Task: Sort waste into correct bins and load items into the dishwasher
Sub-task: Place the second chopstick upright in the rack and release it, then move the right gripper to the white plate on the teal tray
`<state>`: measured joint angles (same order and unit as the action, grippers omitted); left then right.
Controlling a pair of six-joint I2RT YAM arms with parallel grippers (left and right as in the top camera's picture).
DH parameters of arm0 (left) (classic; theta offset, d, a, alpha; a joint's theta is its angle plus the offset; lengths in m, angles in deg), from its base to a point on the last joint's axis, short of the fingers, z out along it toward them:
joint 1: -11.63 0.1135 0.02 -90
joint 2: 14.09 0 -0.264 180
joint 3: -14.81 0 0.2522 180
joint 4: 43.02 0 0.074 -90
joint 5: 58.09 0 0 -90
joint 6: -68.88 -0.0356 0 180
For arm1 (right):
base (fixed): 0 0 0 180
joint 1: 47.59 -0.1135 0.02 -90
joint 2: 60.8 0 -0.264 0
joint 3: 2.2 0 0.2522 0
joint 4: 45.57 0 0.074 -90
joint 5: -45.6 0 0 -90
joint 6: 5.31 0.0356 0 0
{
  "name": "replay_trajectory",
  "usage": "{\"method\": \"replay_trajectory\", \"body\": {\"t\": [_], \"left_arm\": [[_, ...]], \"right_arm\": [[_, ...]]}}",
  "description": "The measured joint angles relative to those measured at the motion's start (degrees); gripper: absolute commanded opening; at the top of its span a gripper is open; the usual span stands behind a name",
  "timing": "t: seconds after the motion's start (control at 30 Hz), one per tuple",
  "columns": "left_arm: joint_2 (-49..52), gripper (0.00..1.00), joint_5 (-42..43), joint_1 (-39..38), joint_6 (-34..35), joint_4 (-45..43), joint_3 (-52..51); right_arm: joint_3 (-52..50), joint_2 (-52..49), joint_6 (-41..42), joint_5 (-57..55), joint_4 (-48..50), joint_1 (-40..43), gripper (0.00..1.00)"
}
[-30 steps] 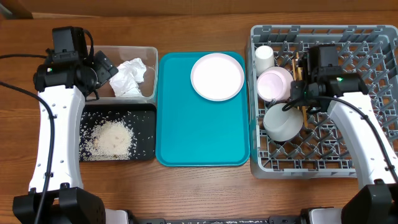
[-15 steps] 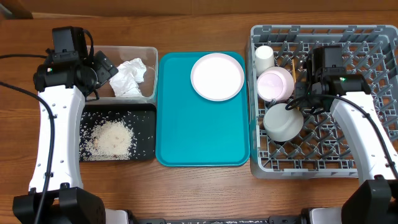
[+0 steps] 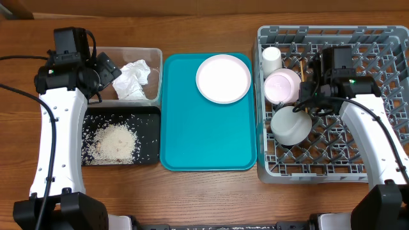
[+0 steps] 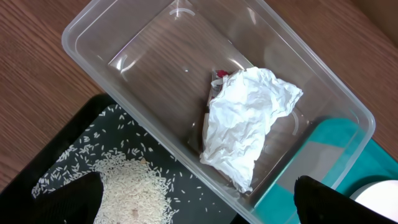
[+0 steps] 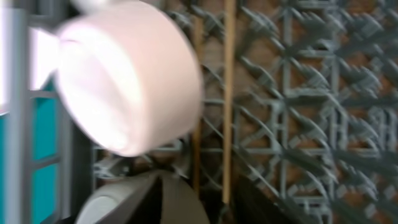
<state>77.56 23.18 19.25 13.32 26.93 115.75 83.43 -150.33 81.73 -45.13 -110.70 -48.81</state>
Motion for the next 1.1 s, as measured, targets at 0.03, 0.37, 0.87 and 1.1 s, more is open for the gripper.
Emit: {"method": "replay_trajectory", "body": {"t": [0.03, 0.37, 0.87, 1.1], "left_arm": [[0.0, 1.0, 0.0, 0.0, 0.0, 0.0, 0.0], [0.0, 1.0, 0.0, 0.0, 0.0, 0.0, 0.0], [0.0, 1.0, 0.0, 0.0, 0.0, 0.0, 0.0], [0.0, 1.0, 0.0, 0.0, 0.0, 0.0, 0.0]], "right_arm": [[0.0, 0.0, -0.1, 2.3, 1.0, 0.0, 0.41], [0.0, 0.0, 11.4, 29.8, 9.8, -1.0, 0.37], [0.0, -1.9, 18.1, 17.7, 21.7, -25.2, 0.05], [0.0, -11.0, 18.0, 5.8, 31.0, -32.3, 0.05]]}}
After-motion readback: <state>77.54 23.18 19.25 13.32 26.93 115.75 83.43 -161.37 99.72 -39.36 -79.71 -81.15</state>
